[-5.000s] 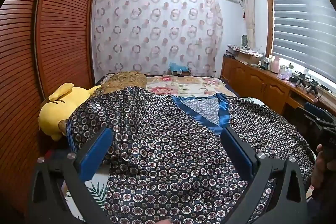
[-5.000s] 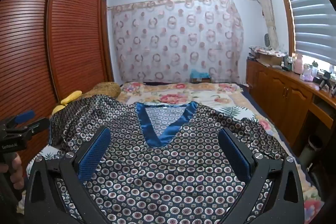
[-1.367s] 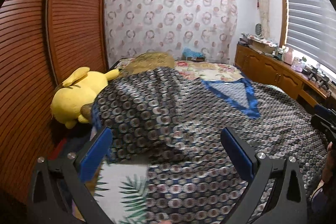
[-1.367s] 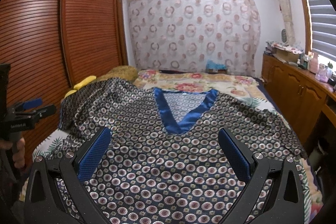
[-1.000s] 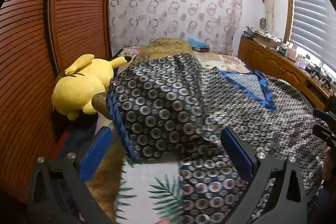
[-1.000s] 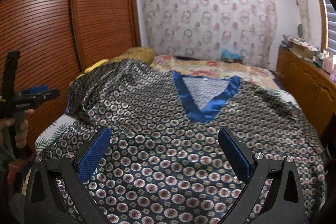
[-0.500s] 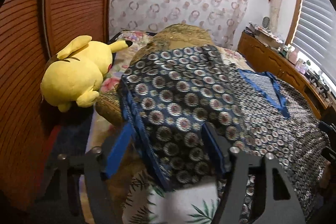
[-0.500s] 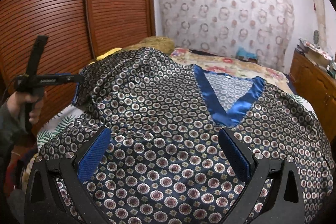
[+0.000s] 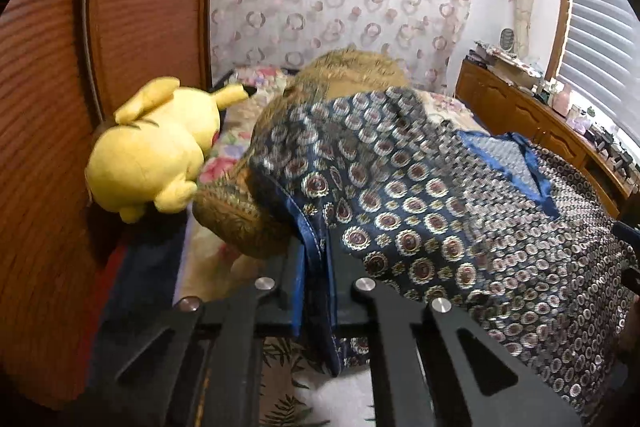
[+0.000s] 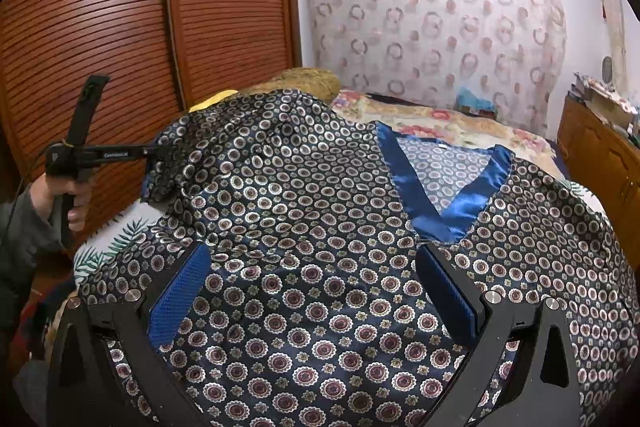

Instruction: Fold small clothes

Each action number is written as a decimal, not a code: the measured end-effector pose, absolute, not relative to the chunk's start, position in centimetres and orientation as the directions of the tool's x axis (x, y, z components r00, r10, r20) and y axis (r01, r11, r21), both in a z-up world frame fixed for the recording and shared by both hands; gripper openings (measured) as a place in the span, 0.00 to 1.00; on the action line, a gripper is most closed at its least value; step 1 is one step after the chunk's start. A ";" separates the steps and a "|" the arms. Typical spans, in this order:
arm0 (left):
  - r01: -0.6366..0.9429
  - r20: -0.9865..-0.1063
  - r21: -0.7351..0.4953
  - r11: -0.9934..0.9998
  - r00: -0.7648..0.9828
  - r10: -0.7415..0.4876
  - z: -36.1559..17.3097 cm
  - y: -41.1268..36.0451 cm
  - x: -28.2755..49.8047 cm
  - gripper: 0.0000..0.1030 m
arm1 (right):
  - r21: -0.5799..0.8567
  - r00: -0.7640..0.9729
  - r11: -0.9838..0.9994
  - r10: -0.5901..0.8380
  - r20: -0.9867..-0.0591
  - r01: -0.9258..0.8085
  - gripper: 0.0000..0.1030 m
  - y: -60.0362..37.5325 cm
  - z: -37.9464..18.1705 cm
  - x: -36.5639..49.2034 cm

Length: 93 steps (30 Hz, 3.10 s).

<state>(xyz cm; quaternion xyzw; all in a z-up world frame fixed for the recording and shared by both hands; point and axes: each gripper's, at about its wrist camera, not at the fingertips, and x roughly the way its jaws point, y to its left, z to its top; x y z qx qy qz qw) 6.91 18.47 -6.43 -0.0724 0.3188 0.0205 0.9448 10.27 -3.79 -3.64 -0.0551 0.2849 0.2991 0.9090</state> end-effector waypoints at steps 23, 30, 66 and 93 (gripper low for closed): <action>0.197 -0.528 -0.032 0.980 0.829 -0.184 1.9 6.3 12.5 0.02 | 0.104 0.705 0.865 0.465 -0.535 -0.492 1.00 -8.8 -2.5 11.4; 0.255 -0.576 -0.003 0.967 0.790 -0.211 1.2 3.1 13.8 0.04 | 0.114 0.717 0.878 0.450 -0.532 -0.465 1.00 -10.4 -2.7 11.6; 0.092 -0.585 -0.050 0.994 0.804 -0.104 -1.9 10.4 7.4 0.55 | 0.105 0.540 0.781 0.515 -0.666 -0.615 0.88 -1.4 -3.2 22.3; 0.144 -0.668 -0.050 0.988 0.731 -0.140 -6.7 6.5 7.6 0.55 | 0.080 0.483 0.763 0.483 -0.730 -0.642 0.40 -1.7 -6.2 23.3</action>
